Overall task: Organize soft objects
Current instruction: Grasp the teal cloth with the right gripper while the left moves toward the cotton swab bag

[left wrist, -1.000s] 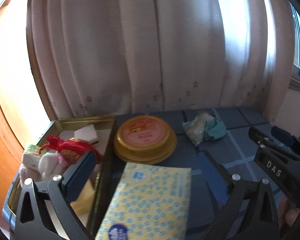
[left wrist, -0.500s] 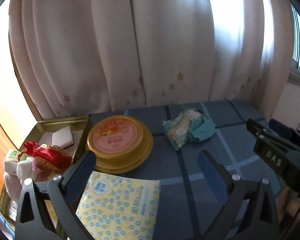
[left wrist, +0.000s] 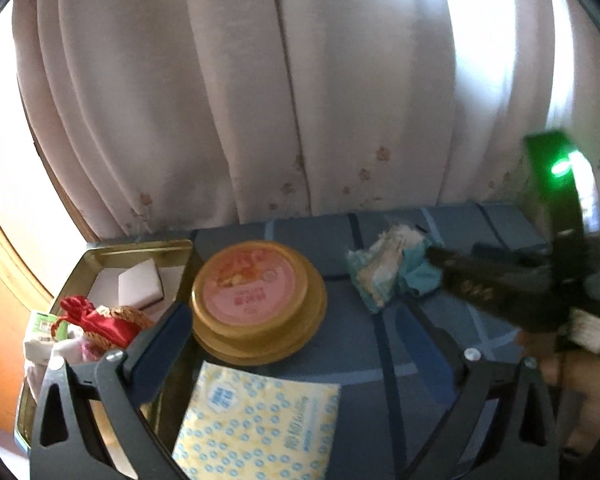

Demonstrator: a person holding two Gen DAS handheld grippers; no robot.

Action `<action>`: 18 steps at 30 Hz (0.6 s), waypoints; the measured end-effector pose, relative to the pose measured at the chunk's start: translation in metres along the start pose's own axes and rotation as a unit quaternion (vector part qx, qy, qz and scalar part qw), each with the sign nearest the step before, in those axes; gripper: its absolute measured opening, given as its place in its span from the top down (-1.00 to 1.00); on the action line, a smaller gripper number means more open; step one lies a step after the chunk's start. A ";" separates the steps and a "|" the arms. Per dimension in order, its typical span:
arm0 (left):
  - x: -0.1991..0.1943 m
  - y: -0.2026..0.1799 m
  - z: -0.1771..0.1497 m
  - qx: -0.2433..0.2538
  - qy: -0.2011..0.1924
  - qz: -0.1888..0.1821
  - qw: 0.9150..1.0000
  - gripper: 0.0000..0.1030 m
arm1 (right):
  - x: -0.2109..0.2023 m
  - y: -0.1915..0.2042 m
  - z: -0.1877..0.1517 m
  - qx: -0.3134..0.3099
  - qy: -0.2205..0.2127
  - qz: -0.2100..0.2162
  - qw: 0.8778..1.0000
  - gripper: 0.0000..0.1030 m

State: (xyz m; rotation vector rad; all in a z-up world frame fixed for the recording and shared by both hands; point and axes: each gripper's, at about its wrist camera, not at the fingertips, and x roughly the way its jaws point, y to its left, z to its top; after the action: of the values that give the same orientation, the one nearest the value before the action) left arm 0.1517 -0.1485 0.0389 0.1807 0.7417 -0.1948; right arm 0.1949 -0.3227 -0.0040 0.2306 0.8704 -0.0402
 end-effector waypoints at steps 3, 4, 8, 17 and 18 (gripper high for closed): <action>0.007 0.005 0.003 -0.001 0.005 0.011 1.000 -1.00 | 0.024 0.003 0.000 0.004 0.028 0.016 0.999 -0.18; 0.009 0.004 0.004 0.000 0.007 0.013 1.000 -1.00 | 0.027 0.004 0.000 -0.002 0.024 0.015 1.000 -0.18; 0.020 -0.003 0.007 0.006 0.020 0.009 1.000 -1.00 | 0.029 0.009 0.001 -0.045 0.018 -0.017 0.999 0.47; 0.030 -0.036 0.010 0.037 0.021 0.008 0.999 -1.00 | 0.008 -0.031 0.000 -0.025 -0.023 -0.030 0.999 0.77; 0.031 -0.041 0.010 0.041 0.021 0.008 0.999 -1.00 | 0.002 -0.040 0.002 -0.009 -0.037 -0.027 0.999 0.77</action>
State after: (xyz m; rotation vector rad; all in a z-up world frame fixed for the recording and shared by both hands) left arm 0.1709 -0.1936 0.0215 0.2695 0.7740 -0.2076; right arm 0.1924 -0.3622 -0.0112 0.1875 0.8021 -0.0907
